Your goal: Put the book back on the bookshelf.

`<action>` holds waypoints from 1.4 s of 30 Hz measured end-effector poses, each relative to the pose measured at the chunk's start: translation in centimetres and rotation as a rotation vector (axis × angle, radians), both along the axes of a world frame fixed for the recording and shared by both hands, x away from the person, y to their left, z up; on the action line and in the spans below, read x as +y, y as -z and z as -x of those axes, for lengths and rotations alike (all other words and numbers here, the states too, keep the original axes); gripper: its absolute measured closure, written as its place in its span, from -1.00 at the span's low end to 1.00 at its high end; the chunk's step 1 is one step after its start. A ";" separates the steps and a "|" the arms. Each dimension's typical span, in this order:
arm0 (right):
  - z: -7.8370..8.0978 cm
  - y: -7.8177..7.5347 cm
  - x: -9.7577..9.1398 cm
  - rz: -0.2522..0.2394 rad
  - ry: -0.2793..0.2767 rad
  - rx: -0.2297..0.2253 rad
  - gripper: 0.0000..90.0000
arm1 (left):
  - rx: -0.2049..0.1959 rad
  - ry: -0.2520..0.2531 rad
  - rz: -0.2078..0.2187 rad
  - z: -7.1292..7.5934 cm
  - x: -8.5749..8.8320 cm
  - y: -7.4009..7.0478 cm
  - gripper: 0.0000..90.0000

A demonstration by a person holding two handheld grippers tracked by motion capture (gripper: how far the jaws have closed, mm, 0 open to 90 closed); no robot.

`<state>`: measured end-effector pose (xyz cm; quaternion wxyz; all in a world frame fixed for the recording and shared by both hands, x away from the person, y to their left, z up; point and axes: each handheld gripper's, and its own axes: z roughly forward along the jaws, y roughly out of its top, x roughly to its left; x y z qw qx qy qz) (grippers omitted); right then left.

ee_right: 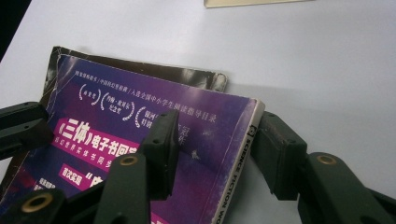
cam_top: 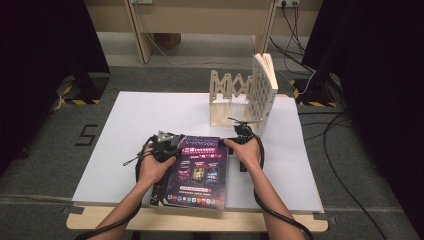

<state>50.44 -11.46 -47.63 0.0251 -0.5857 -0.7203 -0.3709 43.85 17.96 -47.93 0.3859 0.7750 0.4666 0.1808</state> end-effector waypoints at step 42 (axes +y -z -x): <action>0.7 -3.5 0.3 -0.110 -0.029 -0.055 0.77 | -0.095 -0.074 0.074 1.2 4.0 -0.9 0.01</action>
